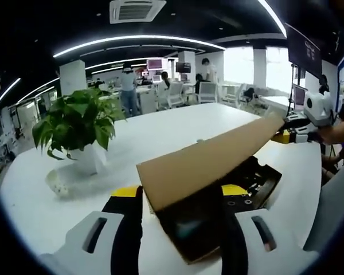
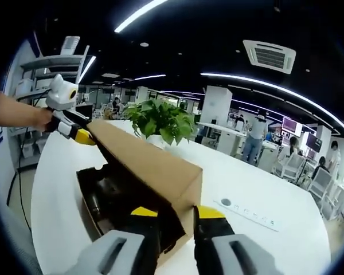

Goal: Operate the shoe box by opening the lid, removing the specified soft item, and placing it in the target area until the item is outside and the box remains undamaged.

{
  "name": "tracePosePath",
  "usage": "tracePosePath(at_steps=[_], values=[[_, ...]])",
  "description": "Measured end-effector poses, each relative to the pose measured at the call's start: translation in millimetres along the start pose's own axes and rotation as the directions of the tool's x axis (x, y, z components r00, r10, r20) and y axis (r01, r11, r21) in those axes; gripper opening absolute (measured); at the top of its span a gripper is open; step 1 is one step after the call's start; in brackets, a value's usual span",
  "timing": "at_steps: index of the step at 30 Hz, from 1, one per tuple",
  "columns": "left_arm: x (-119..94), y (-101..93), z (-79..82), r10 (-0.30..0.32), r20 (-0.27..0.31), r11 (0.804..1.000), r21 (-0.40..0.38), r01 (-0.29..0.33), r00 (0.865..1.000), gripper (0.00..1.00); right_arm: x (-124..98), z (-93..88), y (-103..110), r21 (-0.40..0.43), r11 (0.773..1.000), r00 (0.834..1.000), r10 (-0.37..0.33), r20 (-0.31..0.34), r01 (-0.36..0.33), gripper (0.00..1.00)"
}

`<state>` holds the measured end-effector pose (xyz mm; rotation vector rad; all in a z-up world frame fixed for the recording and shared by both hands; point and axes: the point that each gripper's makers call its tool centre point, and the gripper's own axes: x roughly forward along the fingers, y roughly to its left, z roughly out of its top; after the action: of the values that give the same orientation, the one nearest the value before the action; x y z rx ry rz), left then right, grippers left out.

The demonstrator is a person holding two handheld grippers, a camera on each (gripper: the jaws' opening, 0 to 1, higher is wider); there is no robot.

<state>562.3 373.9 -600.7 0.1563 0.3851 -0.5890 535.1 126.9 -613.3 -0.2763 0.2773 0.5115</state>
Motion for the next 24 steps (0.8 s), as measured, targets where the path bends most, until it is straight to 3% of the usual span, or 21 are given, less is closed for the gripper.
tracePosePath(at_steps=[6,19,24], values=[[2,1.7,2.8,0.006,0.01,1.0,0.004,-0.006,1.0,0.49,3,1.5,-11,-0.022,0.999,1.0,-0.028,0.003,0.028,0.05],[5,5.3,8.6,0.016,0.038,1.0,-0.004,-0.016,0.999,0.47,8,7.3,-19,0.0,0.999,0.999,-0.039,0.003,0.039,0.03],[7,6.2,3.0,0.025,0.025,1.0,0.006,-0.025,0.999,0.47,10,8.9,-21,0.002,0.999,0.999,-0.039,0.001,0.039,0.03]])
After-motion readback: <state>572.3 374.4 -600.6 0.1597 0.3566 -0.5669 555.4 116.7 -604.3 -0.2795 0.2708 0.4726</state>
